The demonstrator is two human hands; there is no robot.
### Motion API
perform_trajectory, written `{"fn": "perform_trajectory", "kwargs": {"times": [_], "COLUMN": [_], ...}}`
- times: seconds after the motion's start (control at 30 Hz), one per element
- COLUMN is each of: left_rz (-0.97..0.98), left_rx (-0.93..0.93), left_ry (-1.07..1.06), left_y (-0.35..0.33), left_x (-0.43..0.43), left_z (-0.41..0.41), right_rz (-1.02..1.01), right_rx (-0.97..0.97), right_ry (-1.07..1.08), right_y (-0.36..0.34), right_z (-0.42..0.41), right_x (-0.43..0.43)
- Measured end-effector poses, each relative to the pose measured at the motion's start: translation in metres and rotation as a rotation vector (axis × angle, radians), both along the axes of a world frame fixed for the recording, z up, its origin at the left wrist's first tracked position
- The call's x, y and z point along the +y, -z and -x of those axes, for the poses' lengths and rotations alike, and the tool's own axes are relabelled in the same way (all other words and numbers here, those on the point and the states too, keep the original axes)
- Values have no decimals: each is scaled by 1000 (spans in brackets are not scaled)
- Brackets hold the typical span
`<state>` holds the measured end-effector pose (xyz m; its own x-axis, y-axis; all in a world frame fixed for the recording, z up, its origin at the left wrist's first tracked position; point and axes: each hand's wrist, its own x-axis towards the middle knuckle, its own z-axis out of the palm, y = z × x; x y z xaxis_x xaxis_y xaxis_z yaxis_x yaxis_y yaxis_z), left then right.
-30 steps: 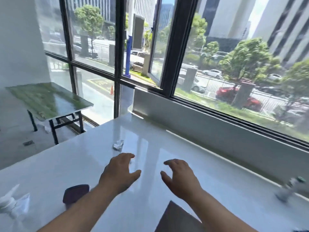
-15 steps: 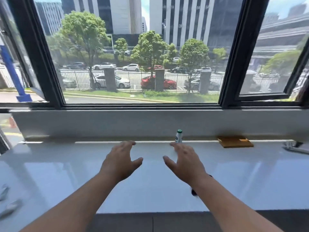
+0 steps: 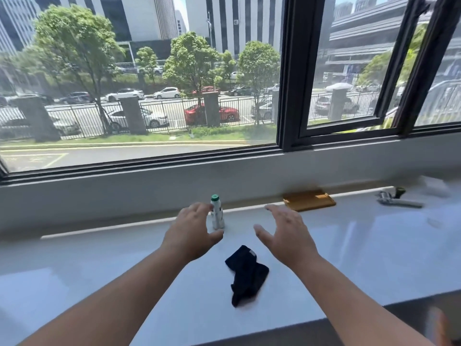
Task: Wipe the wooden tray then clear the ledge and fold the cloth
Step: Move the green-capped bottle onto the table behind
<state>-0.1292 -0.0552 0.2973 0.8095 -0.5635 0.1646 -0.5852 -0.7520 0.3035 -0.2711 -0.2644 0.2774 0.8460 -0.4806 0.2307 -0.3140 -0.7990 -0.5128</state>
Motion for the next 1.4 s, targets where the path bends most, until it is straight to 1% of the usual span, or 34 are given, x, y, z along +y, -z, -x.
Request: {"fn": "perform_trajectory", "kwargs": {"times": [0.13, 0.27, 0.4, 0.6, 0.67, 0.8, 1.0, 1.17, 1.27, 1.33, 1.4], "left_rz": [-56, -34, -25, 18, 11, -58, -107, -148, -146, -91, 41], "left_rx": [27, 37, 52, 59, 74, 128, 146, 202, 245, 359, 555], "left_ry": [16, 55, 90, 64, 64, 60, -9, -94, -135, -190, -254], "left_y": [18, 31, 35, 32, 41, 70, 90, 123, 152, 179, 207], "left_x": [-20, -35, -42, -53, -56, -52, -64, -86, -111, -133, -153], "left_z": [-26, -66, -119, -205, -222, -241, -293, -315, -338, -350, -352], "right_rz": [-47, -31, -30, 12, -4, -36, -97, -202, -344, -492, -691], "right_rx": [40, 95, 87, 64, 79, 194, 218, 273, 325, 377, 432], "right_ry": [-1, 25, 71, 106, 106, 82, 61, -43, -70, -57, -36], "right_y": [22, 33, 21, 3, 13, 42, 71, 112, 154, 192, 228], "right_z": [-21, -54, -97, -164, -181, -206, -265, -325, -366, -388, -399], "right_x": [-8, -23, -35, -48, -47, -49, -77, -102, -122, -129, -130]}}
